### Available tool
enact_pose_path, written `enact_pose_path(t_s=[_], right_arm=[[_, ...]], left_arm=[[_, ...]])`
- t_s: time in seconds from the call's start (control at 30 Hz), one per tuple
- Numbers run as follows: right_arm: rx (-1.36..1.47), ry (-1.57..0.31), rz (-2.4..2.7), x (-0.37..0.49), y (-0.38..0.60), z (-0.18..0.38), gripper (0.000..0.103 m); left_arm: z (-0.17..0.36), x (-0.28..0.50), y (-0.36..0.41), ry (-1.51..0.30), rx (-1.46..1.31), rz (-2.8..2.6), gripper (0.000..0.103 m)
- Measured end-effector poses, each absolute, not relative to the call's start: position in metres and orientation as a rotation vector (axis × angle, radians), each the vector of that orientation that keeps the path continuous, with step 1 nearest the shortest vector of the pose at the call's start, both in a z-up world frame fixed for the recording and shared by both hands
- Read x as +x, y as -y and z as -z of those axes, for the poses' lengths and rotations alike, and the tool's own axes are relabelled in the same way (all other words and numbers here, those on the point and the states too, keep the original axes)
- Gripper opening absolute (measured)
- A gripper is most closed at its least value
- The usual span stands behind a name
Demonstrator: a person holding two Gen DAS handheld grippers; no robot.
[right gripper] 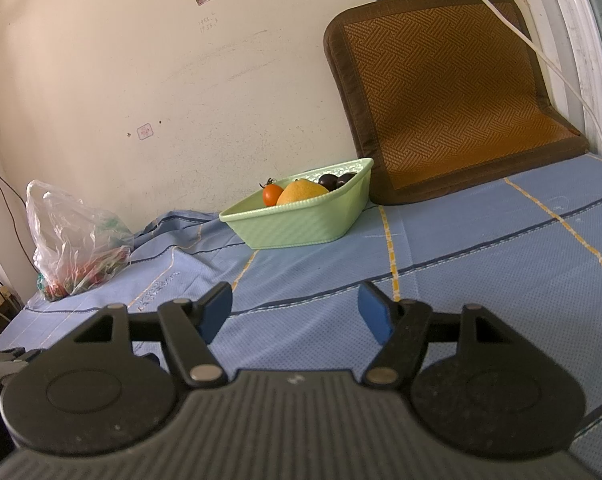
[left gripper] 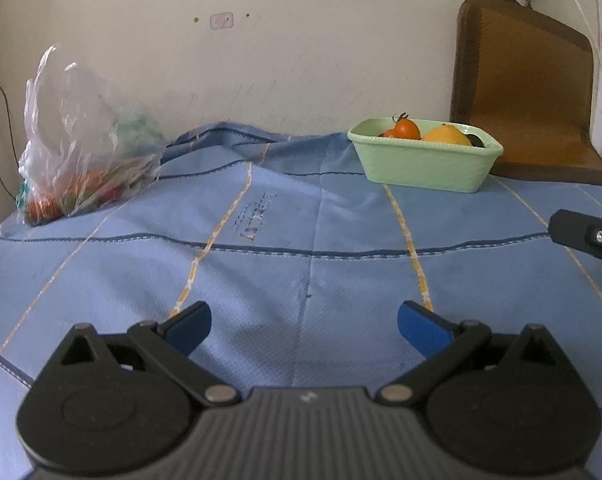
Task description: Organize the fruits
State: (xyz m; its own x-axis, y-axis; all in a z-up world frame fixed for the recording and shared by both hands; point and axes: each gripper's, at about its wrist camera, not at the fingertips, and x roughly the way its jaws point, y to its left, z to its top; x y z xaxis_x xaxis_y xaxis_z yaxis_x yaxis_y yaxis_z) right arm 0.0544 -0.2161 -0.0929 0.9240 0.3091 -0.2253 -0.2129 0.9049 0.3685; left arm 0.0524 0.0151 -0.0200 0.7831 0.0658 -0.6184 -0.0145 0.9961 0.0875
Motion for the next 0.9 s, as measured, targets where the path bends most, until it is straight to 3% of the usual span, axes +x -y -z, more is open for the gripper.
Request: enact_pose_path(t_s=[0.9], right_arm=[[0.346, -0.284, -0.272, 0.0536, 0.2154, 0.0926, 0.073]], left_arm=[[0.0210, 0.0554, -0.0165, -0.689, 0.077, -0.037, 0.103]])
